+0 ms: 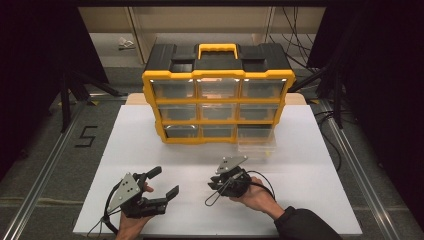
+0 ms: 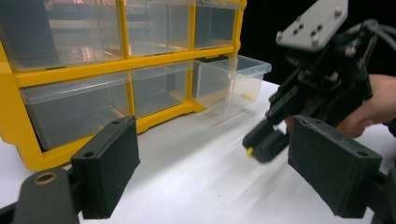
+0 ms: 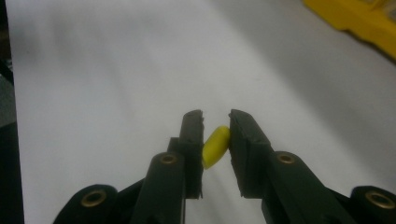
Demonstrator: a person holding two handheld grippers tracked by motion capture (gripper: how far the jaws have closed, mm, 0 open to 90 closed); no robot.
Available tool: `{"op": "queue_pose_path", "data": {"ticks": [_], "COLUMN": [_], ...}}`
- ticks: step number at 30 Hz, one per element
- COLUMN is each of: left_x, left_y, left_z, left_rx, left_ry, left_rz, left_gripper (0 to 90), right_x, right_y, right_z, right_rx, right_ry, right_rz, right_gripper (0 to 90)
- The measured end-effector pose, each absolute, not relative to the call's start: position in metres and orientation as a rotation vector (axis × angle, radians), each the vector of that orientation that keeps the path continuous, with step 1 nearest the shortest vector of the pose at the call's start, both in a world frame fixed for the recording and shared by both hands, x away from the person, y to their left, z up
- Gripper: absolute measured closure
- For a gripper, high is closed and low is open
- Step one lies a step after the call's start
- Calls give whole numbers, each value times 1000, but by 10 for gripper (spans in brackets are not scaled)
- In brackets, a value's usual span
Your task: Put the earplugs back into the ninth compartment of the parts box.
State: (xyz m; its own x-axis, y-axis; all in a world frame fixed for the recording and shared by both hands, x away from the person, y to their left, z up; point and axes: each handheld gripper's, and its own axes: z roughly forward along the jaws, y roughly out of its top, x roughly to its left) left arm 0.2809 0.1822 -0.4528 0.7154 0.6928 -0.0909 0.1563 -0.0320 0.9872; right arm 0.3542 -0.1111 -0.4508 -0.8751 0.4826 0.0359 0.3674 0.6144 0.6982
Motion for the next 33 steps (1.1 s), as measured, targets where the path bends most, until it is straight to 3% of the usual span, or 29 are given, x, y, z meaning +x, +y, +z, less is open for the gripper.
{"op": "queue_pose_path", "data": {"ticks": [33], "left_x": [281], "left_y": [182], "left_z": [-453], "left_rx": [1576], "left_ry": [713], "left_rz": [493], "left_gripper": [161], "right_x": [385], "right_y": [-185], "right_z": [-388], "right_rx": [905], "right_ry": [2355], "right_rz": [1348], "right_gripper": [752]}}
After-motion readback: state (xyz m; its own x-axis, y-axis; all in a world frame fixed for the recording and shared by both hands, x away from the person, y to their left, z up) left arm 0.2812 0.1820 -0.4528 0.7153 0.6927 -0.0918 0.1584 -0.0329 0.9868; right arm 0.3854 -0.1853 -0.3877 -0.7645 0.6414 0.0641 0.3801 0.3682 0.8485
